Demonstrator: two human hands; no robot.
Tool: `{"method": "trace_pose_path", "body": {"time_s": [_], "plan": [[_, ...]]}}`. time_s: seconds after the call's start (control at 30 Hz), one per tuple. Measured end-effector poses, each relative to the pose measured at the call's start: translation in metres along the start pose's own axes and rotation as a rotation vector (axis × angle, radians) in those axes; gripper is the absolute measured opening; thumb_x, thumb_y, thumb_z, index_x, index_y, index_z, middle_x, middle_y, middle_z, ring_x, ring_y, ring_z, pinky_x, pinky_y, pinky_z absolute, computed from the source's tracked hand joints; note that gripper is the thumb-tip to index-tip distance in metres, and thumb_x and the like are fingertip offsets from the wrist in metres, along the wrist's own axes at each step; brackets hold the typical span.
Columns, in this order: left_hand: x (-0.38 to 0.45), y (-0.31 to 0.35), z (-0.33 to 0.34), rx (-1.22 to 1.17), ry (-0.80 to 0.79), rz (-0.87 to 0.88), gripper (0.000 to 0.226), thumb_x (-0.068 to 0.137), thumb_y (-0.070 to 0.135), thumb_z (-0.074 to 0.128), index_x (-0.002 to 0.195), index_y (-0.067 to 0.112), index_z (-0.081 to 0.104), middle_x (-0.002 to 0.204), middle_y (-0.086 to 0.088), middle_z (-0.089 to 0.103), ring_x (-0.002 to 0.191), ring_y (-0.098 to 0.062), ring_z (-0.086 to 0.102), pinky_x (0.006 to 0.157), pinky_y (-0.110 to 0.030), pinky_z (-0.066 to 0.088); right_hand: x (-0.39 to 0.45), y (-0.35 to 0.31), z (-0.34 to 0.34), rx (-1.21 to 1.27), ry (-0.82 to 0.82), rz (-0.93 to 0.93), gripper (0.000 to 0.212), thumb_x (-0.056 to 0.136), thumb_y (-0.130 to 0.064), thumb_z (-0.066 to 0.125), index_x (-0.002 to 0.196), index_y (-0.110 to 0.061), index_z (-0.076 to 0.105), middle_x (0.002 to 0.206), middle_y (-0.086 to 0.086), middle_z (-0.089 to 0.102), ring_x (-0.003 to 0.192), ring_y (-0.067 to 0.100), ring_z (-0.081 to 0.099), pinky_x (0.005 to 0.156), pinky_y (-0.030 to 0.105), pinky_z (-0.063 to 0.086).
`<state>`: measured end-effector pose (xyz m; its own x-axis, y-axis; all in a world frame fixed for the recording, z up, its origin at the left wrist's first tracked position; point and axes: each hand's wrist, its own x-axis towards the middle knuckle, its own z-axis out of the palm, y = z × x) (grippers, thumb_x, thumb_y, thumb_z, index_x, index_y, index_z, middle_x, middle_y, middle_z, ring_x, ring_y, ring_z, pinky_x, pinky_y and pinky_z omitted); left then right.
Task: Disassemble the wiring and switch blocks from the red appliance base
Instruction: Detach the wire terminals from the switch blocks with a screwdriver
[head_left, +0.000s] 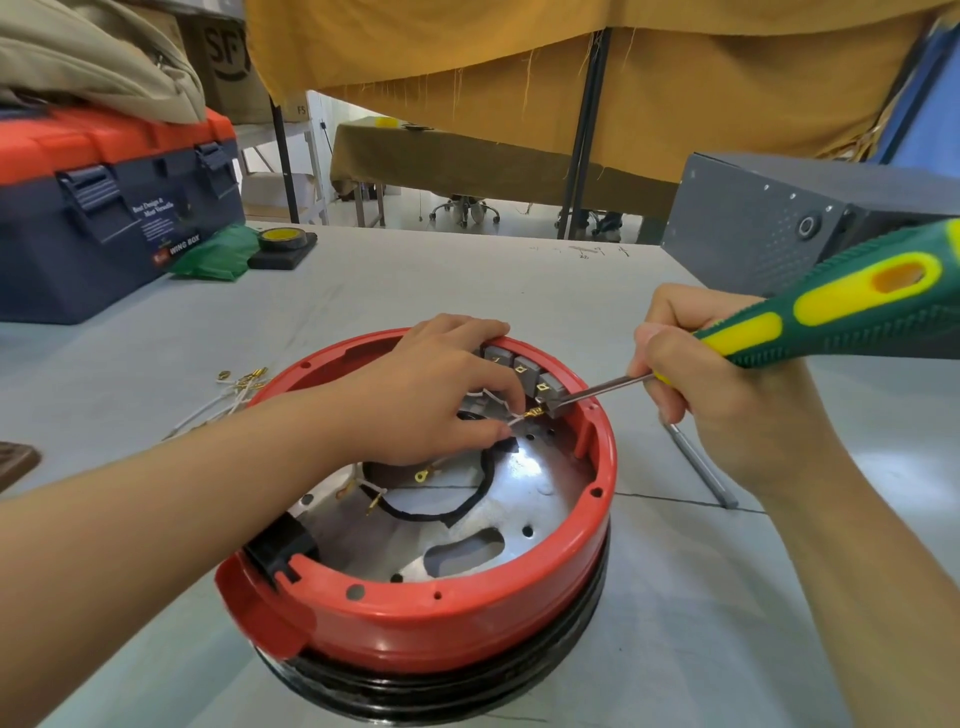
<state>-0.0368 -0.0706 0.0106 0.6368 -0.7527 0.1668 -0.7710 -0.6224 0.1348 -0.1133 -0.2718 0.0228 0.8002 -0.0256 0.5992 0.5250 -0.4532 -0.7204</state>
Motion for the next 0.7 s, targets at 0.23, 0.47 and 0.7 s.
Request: {"method": "trace_pose_path", "body": {"time_s": [0.23,0.47,0.7], "plan": [[0.0,0.0,0.0,0.0,-0.004,-0.002,0.026,0.086,0.047,0.054,0.111,0.045,0.059,0.154,0.002,0.021,0.141,-0.019,0.014,0.115,-0.04,0.018,-0.001,0.005,0.016,0.1,0.041,0.077,0.03,0.073,-0.013,0.047,0.057,0.01,0.039,0.039,0.002,0.033,0.039,0.01,0.031,0.041,0.017,0.028],[0.001,-0.001,0.001,0.007,0.015,0.016,0.027,0.085,0.049,0.053,0.11,0.043,0.061,0.153,-0.001,0.023,0.14,-0.02,0.017,0.115,-0.039,0.018,0.002,0.002,0.001,0.084,0.091,0.001,0.027,0.077,-0.012,0.046,0.054,0.003,0.044,0.038,0.004,0.036,0.036,0.008,0.032,0.042,0.013,0.028],[0.001,-0.001,0.001,0.003,0.02,0.015,0.026,0.086,0.047,0.055,0.11,0.043,0.06,0.153,0.001,0.023,0.14,-0.018,0.016,0.115,-0.036,0.017,-0.004,-0.003,0.005,-0.102,-0.019,-0.096,0.033,0.08,-0.011,0.048,0.059,0.013,0.04,0.059,0.018,0.039,0.044,0.007,0.031,0.046,0.015,0.026]]}}
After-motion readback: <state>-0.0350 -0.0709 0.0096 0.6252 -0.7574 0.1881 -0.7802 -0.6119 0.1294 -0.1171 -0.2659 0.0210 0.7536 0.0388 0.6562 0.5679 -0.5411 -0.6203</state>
